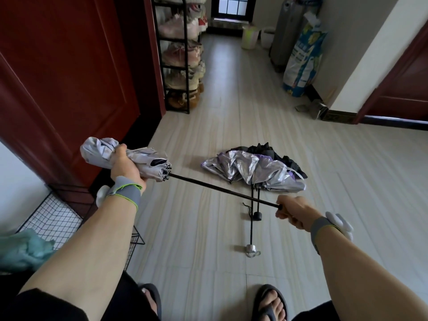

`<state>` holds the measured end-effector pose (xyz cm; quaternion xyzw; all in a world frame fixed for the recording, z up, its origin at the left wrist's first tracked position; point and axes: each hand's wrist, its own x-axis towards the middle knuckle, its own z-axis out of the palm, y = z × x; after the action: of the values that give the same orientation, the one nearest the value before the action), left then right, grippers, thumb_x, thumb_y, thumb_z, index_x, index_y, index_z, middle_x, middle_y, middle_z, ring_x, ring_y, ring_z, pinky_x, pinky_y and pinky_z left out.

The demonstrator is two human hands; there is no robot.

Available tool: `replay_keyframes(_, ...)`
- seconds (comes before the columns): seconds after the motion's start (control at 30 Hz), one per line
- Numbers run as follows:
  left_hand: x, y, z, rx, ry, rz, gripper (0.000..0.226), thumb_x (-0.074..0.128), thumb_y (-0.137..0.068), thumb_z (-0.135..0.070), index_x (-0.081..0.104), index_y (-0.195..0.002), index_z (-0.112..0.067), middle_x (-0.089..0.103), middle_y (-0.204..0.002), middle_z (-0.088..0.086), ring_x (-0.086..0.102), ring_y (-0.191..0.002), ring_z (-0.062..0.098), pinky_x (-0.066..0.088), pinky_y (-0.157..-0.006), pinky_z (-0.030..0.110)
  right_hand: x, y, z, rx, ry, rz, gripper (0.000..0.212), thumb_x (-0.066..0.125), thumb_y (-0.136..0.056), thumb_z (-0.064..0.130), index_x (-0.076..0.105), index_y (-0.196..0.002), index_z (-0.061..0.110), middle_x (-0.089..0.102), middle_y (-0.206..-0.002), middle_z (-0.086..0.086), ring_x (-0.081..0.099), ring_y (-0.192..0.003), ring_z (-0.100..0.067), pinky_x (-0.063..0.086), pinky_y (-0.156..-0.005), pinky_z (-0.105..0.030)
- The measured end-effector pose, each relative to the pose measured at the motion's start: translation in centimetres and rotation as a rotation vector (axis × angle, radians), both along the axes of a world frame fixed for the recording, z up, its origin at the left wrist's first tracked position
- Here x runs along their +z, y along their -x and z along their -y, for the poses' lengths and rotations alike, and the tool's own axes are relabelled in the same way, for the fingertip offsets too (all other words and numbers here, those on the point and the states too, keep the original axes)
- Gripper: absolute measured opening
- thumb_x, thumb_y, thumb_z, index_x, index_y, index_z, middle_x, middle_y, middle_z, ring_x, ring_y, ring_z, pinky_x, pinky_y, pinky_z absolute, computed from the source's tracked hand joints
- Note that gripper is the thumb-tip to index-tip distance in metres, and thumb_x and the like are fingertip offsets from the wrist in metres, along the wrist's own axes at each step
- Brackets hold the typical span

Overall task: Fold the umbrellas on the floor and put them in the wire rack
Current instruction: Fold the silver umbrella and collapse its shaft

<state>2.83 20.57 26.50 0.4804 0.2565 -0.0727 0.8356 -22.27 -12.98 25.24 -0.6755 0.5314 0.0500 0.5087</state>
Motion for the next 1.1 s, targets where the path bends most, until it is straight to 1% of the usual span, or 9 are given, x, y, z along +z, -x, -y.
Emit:
replay_keyframes(0.1, -0.6, -0.4, -0.6, 0.039, -0.005, -0.025, 0.066, 0.068, -0.055, -0.061, 0.069, -0.108, -0.023, 0.078, -0.102, -0.002, 0.075, -0.091, 0.025, 0.060, -0.079, 0.044, 0.1, -0.6, -0.2, 0.102, 0.230, 0.041, 0.029, 0.058, -0.086, 0.022, 0.069, -0.067, 0.004, 0.071, -0.056, -0.004, 0.057, -0.046, -0.016, 0.038, -0.044, -0.022)
replay_keyframes(0.23, -0.6, -0.3, -0.8, 0.060, 0.005, -0.042, 0.058, 0.063, -0.067, -0.058, 0.068, -0.114, -0.024, 0.077, -0.106, -0.001, 0.074, -0.097, 0.025, 0.057, -0.085, 0.044, 1.5, -1.6, -0.7, -0.066, 0.407, 0.250, 0.030, 0.062, -0.080, 0.023, 0.073, -0.062, 0.002, 0.071, -0.059, -0.008, 0.065, -0.060, -0.023, 0.049, -0.058, -0.027)
replay_keyframes(0.4, 1.4, 0.6, 0.1, 0.034, 0.003, 0.023, 0.047, 0.070, -0.072, -0.059, 0.072, -0.102, -0.024, 0.079, -0.099, -0.005, 0.076, -0.088, 0.018, 0.059, -0.076, 0.033, 2.3, -1.4, -0.8, 0.011, 0.119, 0.071, 0.024, 0.057, -0.088, 0.012, 0.065, -0.070, 0.000, 0.060, -0.043, -0.002, 0.042, -0.026, -0.005, 0.026, -0.033, -0.013)
replay_keyframes(0.47, 1.9, 0.7, 0.3, 0.036, -0.011, 0.037, 0.050, 0.072, -0.067, -0.061, 0.073, -0.101, -0.024, 0.079, -0.098, -0.006, 0.076, -0.087, 0.017, 0.060, -0.079, 0.034, 2.4, -1.2, -0.8, 0.024, 0.094, 0.025, 0.026, 0.056, -0.088, 0.015, 0.064, -0.068, 0.001, 0.062, -0.048, -0.005, 0.040, -0.027, -0.008, 0.024, -0.035, -0.012)
replay_keyframes(0.6, 0.2, -0.9, -0.4, 0.032, 0.024, 0.025, 0.080, 0.063, -0.049, -0.065, 0.072, -0.115, -0.022, 0.078, -0.104, 0.000, 0.075, -0.095, 0.027, 0.058, -0.084, 0.047, 2.9, -1.5, -0.4, -0.203, 0.484, 0.284, 0.033, 0.064, -0.080, 0.024, 0.070, -0.072, -0.007, 0.052, -0.053, -0.008, 0.042, -0.050, -0.022, 0.032, -0.047, -0.026)
replay_keyframes(0.73, 1.5, 1.1, 0.2, 0.059, -0.042, -0.006, 0.047, 0.069, -0.065, -0.060, 0.071, -0.094, -0.022, 0.078, -0.096, -0.003, 0.075, -0.082, 0.020, 0.060, -0.072, 0.035, 2.4, -0.4, -1.4, -0.012, 0.080, 0.012, 0.029, 0.055, -0.093, 0.014, 0.062, -0.074, -0.007, 0.054, -0.038, -0.004, 0.039, -0.023, -0.009, 0.026, -0.030, -0.014)
replay_keyframes(0.8, 1.8, 1.5, 1.0, 0.079, -0.058, -0.002, 0.044, 0.072, -0.066, -0.059, 0.070, -0.089, -0.023, 0.078, -0.096, -0.002, 0.075, -0.082, 0.020, 0.061, -0.076, 0.037, 2.2, -0.2, -1.7, 0.074, 0.037, -0.061, 0.028, 0.051, -0.095, 0.012, 0.058, -0.070, 0.001, 0.055, -0.037, -0.004, 0.037, -0.022, -0.008, 0.024, -0.030, -0.014)
replay_keyframes(0.97, 0.9, 1.7, 1.8, 0.090, -0.012, -0.082, 0.037, 0.063, -0.079, -0.056, 0.067, -0.095, -0.022, 0.076, -0.102, -0.002, 0.073, -0.088, 0.022, 0.058, -0.077, 0.036, 3.3, -1.6, -1.1, -0.214, 0.551, 0.348, 0.027, 0.060, -0.085, 0.020, 0.058, -0.063, 0.003, 0.043, -0.053, -0.009, 0.036, -0.056, -0.026, 0.031, -0.049, -0.030)
replay_keyframes(1.1, 1.2, 2.1, 2.6, 0.051, -0.043, -0.047, 0.041, 0.070, -0.073, -0.059, 0.070, -0.093, -0.024, 0.077, -0.099, -0.004, 0.073, -0.085, 0.019, 0.059, -0.077, 0.034, 2.4, -1.4, -1.6, -0.015, 0.128, -0.058, 0.023, 0.055, -0.089, 0.014, 0.062, -0.072, -0.001, 0.062, -0.055, -0.005, 0.037, -0.031, -0.014, 0.026, -0.039, -0.014)
